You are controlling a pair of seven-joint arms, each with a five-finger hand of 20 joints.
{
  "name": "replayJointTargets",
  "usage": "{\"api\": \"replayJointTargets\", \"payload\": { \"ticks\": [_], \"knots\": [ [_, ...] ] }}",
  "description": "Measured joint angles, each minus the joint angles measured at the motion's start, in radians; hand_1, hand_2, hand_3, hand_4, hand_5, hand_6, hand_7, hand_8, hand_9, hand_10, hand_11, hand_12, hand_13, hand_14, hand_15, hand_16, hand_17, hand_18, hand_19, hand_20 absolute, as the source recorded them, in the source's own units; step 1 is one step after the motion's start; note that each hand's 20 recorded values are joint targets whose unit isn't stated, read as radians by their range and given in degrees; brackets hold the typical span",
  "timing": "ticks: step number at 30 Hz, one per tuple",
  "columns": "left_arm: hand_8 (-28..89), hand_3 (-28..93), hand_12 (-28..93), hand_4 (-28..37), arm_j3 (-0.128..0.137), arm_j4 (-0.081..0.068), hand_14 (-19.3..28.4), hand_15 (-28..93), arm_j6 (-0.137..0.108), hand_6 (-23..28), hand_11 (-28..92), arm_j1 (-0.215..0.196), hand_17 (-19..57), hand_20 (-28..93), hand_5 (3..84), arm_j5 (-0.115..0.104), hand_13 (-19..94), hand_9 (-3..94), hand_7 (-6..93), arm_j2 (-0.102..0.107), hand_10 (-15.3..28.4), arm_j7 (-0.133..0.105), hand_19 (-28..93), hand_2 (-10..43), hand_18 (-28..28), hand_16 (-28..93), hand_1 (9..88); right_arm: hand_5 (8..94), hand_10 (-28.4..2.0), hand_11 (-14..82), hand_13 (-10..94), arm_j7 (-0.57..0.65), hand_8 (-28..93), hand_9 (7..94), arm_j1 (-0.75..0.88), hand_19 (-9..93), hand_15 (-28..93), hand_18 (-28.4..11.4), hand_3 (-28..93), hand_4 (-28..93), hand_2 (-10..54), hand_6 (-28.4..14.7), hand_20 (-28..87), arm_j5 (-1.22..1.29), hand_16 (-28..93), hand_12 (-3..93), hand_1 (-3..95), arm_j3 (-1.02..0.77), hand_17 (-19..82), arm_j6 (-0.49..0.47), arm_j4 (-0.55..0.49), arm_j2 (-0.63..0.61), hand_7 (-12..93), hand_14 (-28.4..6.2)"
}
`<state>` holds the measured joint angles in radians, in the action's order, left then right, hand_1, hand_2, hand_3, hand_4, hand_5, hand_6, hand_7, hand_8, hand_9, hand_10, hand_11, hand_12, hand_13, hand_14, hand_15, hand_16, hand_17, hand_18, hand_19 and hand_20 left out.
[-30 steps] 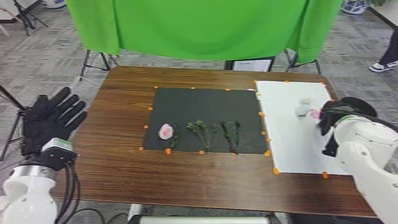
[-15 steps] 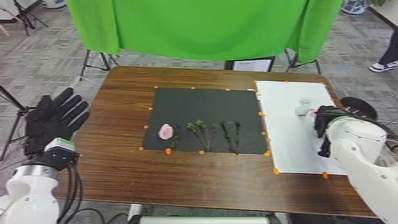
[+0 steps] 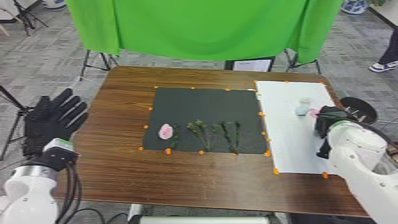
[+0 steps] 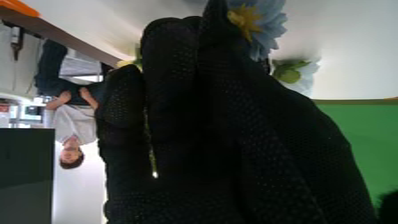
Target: Arrange flowers
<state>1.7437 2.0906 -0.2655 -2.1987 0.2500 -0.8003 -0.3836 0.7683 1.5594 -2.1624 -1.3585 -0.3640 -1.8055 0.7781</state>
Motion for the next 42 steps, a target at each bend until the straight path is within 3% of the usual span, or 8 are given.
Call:
{"api": "replayJointTargets", "payload": {
  "ticks": [7,11,15,20,26,32,39,42],
  "knots": [
    [-6,68,13,-28.3,0.000,-0.003,16.3,30,-0.003,10.1,17,0.006,-7.2,9,39.9,-0.003,20,31.4,8.9,-0.003,16.2,-0.007,32,15.1,14.7,-5,24.6,78.3,-8.6,10.2,71,0.013,0,86.4,0.038,79,49,-21.6,61,-28,-5.2,1.9,41,-0.007,33,31.2,60.5,-0.008,36,0.095,-0.070,0.008,19,-10.0],
    [-6,68,14,-28.3,0.007,-0.001,16.4,30,-0.002,10.1,17,0.004,-7.4,9,40.0,0.001,20,31.5,9.0,-0.009,16.3,0.007,32,15.2,14.9,-5,24.6,78.4,-8.7,10.1,72,0.006,0,86.4,0.034,79,49,-21.6,61,-28,-5.3,1.6,40,0.005,33,31.1,60.4,-0.006,36,0.108,-0.152,0.027,19,-9.9],
    [-6,68,14,-28.3,0.012,0.000,16.4,30,-0.032,10.3,18,0.004,-7.5,9,40.4,0.013,20,31.8,9.1,-0.008,16.5,0.022,33,15.4,15.1,-5,24.5,78.4,-8.7,10.0,72,-0.032,0,86.4,-0.058,79,49,-21.5,61,-28,-5.3,1.6,40,0.014,33,31.1,60.6,0.103,36,0.114,-0.166,0.051,18,-9.8],
    [-6,68,14,-28.3,-0.032,-0.018,16.6,31,-0.045,10.7,18,0.041,-7.6,9,41.1,0.006,21,32.3,9.4,0.018,16.8,0.021,33,16.1,15.2,-5,24.6,78.4,-8.4,10.0,72,-0.132,0,86.4,-0.278,79,49,-21.6,61,-28,-5.4,1.8,40,-0.003,33,31.3,60.4,0.350,36,0.167,-0.040,0.127,18,-9.8],
    [-6,68,13,-28.3,-0.067,-0.016,16.5,32,-0.057,10.8,19,0.077,-7.6,9,41.3,0.006,21,32.4,9.5,0.026,16.7,0.027,34,16.4,15.1,-6,24.3,78.4,-8.1,9.7,72,-0.226,0,86.3,-0.462,79,49,-21.5,61,-28,-5.3,1.9,40,-0.031,33,31.6,60.3,0.502,36,0.140,0.118,0.317,19,-9.7],
    [-6,67,13,-28.3,-0.149,-0.031,16.6,32,-0.056,10.8,19,0.150,-7.5,9,41.6,0.006,21,32.8,9.8,0.042,16.8,0.026,34,16.8,15.1,-6,24.4,78.1,-8.1,9.6,71,-0.328,0,86.3,-0.614,79,48,-21.2,61,-28,-5.1,2.3,40,-0.200,33,31.7,60.4,0.651,36,0.138,0.304,0.493,19,-9.8],
    [-6,66,13,-28.3,-0.134,-0.029,16.7,32,-0.072,10.9,19,0.161,-7.5,8,41.6,0.015,21,32.8,9.8,0.048,16.8,0.032,34,18.2,15.1,-6,23.1,77.8,-8.2,9.8,71,-0.294,-1,86.1,-0.682,79,48,-21.3,61,-28,-5.0,2.1,40,-0.189,33,31.3,60.2,0.686,36,0.107,0.416,0.600,19,-9.8],
    [-6,66,13,-28.3,-0.135,-0.030,16.7,32,-0.073,10.9,19,0.162,-7.6,8,41.4,-0.011,21,32.8,9.7,0.054,16.9,0.020,34,18.8,15.1,-6,22.6,77.6,-8.6,9.6,71,-0.283,-1,85.5,-0.699,79,48,-21.3,61,-28,-4.9,2.0,40,-0.195,33,30.9,60.2,0.729,36,0.098,0.422,0.595,19,-9.8]
  ]
}}
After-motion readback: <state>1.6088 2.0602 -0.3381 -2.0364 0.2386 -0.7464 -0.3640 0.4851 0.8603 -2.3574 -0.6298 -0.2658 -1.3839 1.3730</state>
